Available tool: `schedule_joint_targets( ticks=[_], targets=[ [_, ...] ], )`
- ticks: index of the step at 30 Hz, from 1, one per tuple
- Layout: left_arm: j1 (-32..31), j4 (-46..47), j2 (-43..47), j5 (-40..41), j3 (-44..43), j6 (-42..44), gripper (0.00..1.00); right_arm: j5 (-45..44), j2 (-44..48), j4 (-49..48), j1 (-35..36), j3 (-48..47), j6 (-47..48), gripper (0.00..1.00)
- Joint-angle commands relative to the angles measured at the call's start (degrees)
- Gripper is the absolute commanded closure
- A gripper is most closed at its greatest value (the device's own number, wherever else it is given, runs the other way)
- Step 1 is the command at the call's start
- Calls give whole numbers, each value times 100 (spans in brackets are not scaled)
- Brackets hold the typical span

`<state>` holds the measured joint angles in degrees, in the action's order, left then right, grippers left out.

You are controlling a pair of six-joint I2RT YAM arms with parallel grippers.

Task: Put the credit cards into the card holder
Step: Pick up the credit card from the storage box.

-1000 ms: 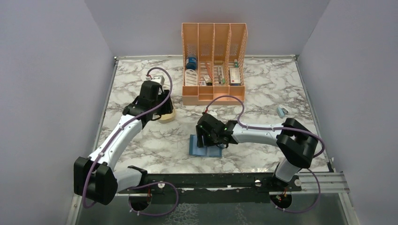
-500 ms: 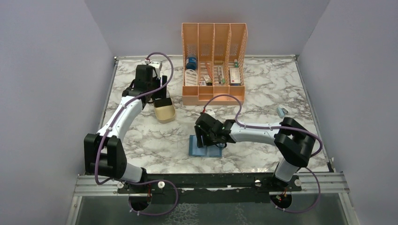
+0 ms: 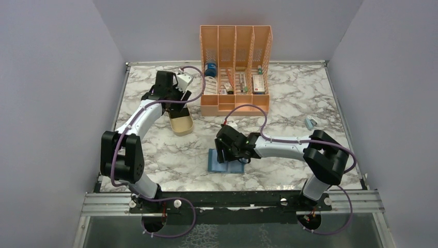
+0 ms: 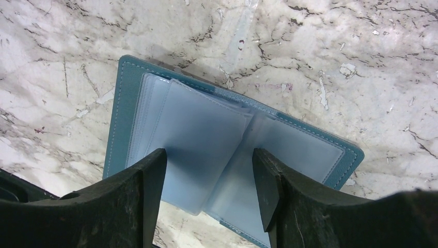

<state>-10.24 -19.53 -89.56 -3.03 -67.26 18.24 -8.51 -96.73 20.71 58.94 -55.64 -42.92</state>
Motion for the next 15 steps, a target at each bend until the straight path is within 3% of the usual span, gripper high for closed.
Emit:
schedule_joint_targets(
  ticks=[1, 8, 15],
  targets=[
    [-13, -13, -264, -266, -303, 1608, 33, 53, 16, 140, 47, 34, 76, 38],
    [-13, 114, -544, -422, -376, 2690, 34, 102, -61, 188, 45, -5, -41, 38],
    [-4, 160, -585, -800, -76, 3091, 38, 33, -70, 303, 43, -35, -102, 38]
  ],
)
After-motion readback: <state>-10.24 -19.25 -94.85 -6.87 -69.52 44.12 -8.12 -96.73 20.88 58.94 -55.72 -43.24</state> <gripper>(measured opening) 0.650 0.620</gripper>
